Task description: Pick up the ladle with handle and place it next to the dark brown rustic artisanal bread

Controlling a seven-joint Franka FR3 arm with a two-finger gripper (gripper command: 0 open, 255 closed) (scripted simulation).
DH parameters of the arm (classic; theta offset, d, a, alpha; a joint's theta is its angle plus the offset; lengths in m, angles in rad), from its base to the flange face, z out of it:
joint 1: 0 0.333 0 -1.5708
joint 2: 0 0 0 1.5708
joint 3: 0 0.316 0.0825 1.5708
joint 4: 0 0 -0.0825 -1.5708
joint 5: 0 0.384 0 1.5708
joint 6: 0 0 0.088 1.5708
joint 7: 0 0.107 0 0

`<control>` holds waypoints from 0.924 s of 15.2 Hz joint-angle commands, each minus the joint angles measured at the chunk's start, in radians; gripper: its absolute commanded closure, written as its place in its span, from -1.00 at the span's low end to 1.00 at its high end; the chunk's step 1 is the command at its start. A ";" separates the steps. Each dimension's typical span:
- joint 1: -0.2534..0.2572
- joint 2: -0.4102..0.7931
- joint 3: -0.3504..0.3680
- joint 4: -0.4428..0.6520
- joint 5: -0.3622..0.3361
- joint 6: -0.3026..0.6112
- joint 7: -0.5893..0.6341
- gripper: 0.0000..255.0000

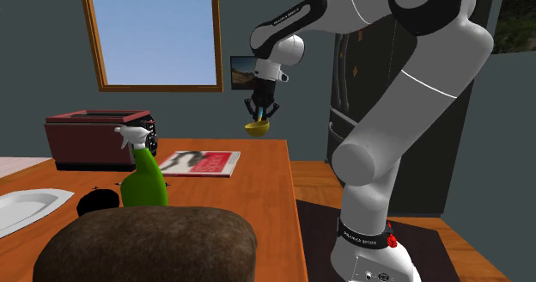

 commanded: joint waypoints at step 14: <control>0.009 -0.076 0.034 0.102 0.001 -0.171 0.064 1.00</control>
